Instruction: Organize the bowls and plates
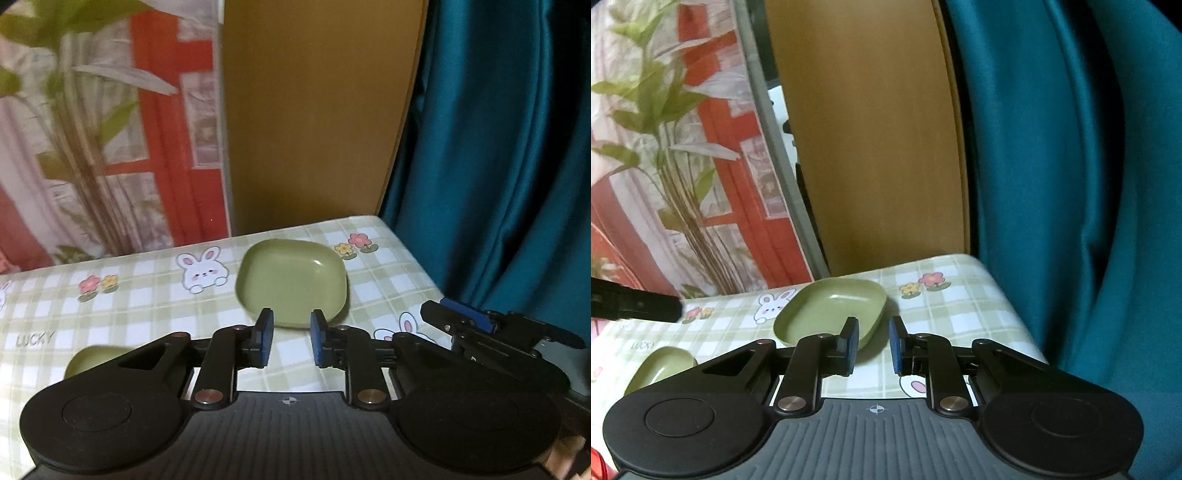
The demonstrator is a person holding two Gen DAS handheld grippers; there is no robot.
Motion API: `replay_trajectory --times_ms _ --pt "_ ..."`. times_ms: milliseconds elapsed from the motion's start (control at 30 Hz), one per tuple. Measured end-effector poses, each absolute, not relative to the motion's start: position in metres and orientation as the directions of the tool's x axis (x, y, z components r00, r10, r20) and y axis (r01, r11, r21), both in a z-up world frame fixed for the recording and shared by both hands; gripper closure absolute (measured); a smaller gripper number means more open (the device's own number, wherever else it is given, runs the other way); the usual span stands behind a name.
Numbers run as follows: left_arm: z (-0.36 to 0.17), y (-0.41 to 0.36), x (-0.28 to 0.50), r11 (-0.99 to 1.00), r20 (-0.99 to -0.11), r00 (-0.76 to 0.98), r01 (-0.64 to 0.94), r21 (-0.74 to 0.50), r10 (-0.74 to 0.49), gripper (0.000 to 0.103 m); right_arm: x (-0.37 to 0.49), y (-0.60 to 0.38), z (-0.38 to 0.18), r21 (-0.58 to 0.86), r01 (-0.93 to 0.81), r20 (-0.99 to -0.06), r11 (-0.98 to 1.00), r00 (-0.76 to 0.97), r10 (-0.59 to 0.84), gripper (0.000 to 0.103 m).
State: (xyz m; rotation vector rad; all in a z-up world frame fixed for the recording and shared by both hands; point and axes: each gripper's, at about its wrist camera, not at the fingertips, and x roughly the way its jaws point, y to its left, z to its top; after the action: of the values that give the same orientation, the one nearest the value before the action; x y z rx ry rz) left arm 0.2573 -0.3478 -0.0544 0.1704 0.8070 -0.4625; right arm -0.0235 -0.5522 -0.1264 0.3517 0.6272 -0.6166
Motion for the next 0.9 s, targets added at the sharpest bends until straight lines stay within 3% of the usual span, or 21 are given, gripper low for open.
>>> replay_trajectory --times_ms 233,433,900 --pt "-0.105 -0.373 0.308 0.883 -0.78 0.573 0.466 0.059 -0.25 0.078 -0.005 -0.579 -0.149 0.138 0.641 -0.647 0.755 0.635 -0.422 0.086" --pt "-0.146 -0.366 0.363 0.904 -0.835 0.512 0.426 0.044 -0.201 0.078 0.013 -0.599 -0.176 0.166 0.661 -0.672 0.731 0.619 -0.408 0.084" --pt "-0.172 -0.356 0.409 0.912 -0.823 0.507 0.408 -0.031 -0.255 0.078 0.067 -0.613 -0.228 0.173 0.667 -0.741 0.724 0.573 -0.351 0.084"
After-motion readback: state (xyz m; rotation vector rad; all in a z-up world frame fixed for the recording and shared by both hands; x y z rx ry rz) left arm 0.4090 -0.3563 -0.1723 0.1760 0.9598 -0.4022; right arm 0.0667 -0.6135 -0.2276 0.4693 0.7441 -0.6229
